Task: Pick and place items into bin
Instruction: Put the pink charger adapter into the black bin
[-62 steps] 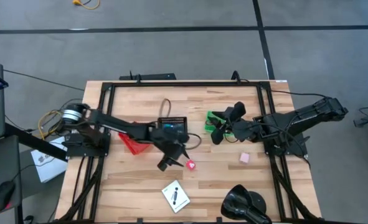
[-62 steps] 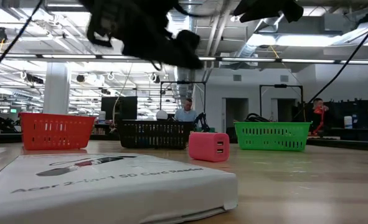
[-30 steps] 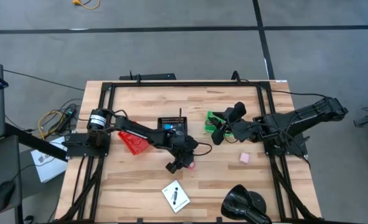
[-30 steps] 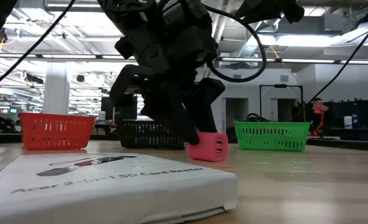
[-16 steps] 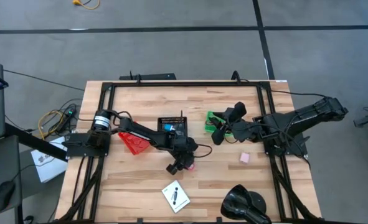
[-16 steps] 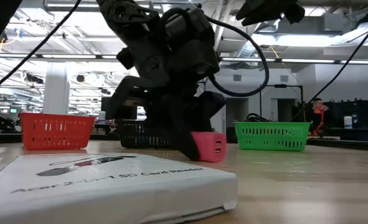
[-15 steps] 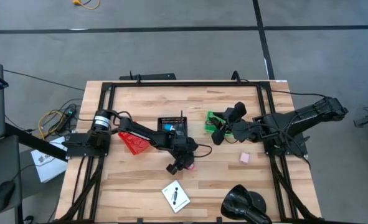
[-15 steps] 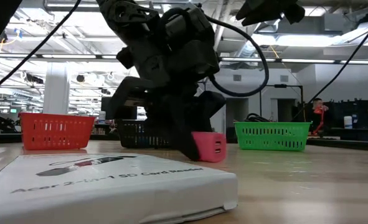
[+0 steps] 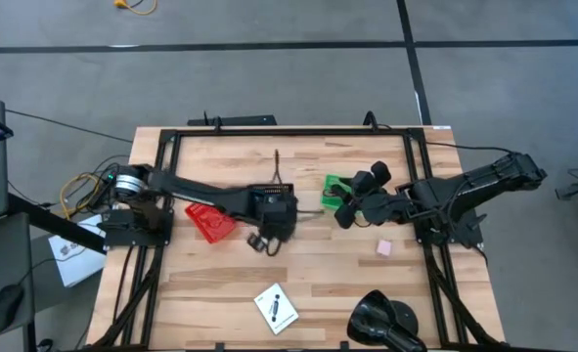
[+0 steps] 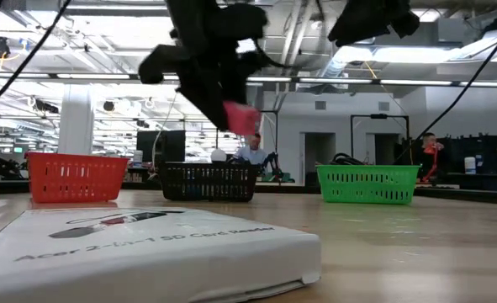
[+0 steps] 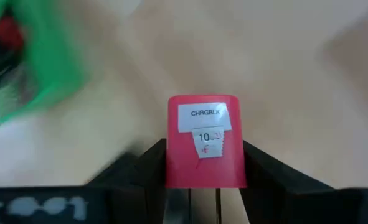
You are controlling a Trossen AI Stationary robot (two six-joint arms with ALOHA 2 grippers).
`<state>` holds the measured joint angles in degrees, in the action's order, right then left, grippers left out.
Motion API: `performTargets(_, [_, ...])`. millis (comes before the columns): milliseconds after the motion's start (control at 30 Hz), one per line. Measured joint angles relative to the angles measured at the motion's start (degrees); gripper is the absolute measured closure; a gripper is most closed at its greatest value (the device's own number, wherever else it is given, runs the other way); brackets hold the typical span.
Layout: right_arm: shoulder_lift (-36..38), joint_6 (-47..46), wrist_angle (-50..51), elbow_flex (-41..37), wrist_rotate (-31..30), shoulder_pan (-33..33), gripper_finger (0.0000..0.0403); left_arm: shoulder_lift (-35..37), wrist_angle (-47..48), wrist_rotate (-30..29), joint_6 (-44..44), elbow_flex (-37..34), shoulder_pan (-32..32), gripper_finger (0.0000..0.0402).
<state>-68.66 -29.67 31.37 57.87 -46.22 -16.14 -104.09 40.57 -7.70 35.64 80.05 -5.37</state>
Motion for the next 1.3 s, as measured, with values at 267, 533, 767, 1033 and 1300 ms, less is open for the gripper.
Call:
performTargets(267, [0.0,-3.52,5.06,0.0,1.29,0.15,0.028,10.17,4.48,2.74,2.46,-2.11,10.15,0.0262])
performTargets(533, [0.0,-3.5,5.05,0.0,1.31,0.09,0.028,7.05,-4.2,22.18,8.07,-6.2,22.37,0.0256])
performTargets(767, [-0.02,-3.46,5.05,0.0,1.31,0.09,0.028,-1.99,-5.79,26.5,7.0,-6.47,25.18,0.0253])
performTargets(1033, [-0.02,-3.41,5.04,0.0,1.32,0.09,0.028,-7.3,-6.21,22.77,4.55,-5.56,23.33,0.025])
performTargets(1300, [-0.02,-1.61,6.2,0.02,4.93,1.02,0.0277,-7.35,-8.62,17.89,4.48,-5.53,22.28,0.0247])
